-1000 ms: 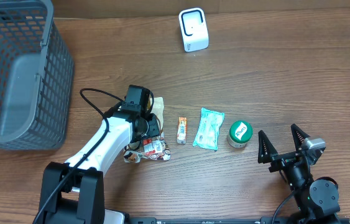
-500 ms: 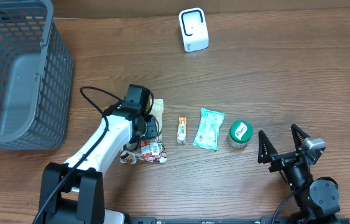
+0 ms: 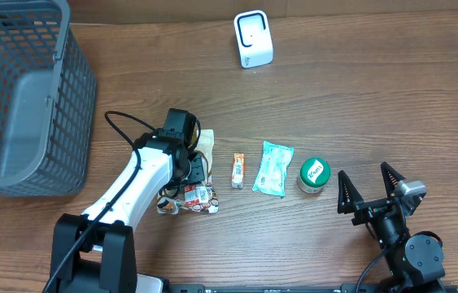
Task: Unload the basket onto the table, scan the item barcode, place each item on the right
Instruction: 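Open the left gripper and retract it left beside the basket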
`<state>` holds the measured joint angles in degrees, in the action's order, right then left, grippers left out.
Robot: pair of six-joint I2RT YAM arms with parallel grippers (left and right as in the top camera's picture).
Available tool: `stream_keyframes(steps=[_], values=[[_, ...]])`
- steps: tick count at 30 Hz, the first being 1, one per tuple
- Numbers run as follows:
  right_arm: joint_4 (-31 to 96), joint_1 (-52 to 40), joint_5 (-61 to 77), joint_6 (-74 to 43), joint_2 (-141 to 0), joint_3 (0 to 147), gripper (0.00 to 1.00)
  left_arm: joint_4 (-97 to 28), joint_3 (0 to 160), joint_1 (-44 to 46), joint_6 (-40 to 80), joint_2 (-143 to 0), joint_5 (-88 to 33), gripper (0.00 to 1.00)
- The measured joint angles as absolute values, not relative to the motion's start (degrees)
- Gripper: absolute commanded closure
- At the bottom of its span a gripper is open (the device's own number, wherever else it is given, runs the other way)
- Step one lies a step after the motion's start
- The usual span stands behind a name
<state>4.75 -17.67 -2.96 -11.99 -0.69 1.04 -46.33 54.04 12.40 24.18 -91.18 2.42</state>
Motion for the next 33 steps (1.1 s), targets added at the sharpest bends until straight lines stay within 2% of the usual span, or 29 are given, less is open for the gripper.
stream_keyframes(steps=[5, 13, 23, 33], values=[[4.78, -17.65, -2.96, -11.97, -0.69, 1.04, 0.00, -46.04, 53.25, 12.40, 23.51, -91.18, 2.44, 0.91], [4.73, -17.65, -2.96, -11.97, -0.69, 1.04, 0.00, -45.15, 52.97, 12.40, 23.59, -91.18, 1.32, 0.96], [4.75, -17.67, -2.96, -11.97, -0.69, 1.04, 0.00, -43.48, 52.95, 12.40, 19.11, -91.18, -0.21, 0.94], [4.73, -17.65, -2.96, -11.94, -0.69, 1.04, 0.00, -50.09, 59.31, 10.98, 17.21, -91.18, -0.82, 0.77]])
